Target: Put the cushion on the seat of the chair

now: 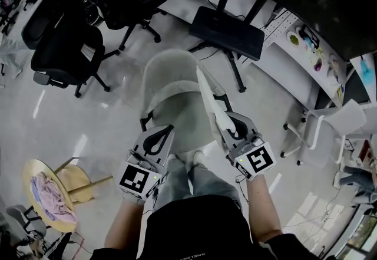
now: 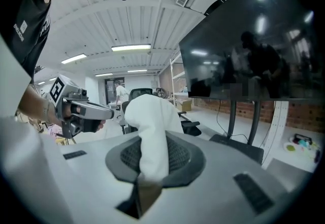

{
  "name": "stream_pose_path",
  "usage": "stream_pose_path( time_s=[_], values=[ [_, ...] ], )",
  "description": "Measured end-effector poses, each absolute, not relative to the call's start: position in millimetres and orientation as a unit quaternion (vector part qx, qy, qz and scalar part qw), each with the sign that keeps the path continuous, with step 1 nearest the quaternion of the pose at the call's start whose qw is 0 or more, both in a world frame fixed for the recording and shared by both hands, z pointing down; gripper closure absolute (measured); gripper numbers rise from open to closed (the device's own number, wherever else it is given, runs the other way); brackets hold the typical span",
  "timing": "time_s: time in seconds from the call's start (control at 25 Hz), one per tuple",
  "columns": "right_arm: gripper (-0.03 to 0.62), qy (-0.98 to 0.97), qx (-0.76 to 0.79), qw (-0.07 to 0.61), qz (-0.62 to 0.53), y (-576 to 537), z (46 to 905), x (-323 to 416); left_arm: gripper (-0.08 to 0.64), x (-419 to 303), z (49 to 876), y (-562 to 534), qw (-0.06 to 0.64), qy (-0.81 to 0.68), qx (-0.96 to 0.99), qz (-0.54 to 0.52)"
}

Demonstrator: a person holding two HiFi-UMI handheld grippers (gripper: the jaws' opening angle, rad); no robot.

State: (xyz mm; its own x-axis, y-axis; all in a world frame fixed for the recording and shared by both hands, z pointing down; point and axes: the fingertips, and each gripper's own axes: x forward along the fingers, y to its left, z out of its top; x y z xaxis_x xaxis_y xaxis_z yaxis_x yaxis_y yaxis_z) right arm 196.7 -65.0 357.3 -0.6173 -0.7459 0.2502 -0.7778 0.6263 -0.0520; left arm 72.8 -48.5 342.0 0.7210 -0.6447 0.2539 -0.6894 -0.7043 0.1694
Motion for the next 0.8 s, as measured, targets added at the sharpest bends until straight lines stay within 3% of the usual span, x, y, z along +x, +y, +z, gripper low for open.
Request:
stream_pose_path(
  time_s=[0.8],
  values=[
    [0.538,-0.869,0.437,0.182,0.145,-90,511,205,0.548,48,463,-75,0.214,-0.403,0.884,0.102]
  ],
)
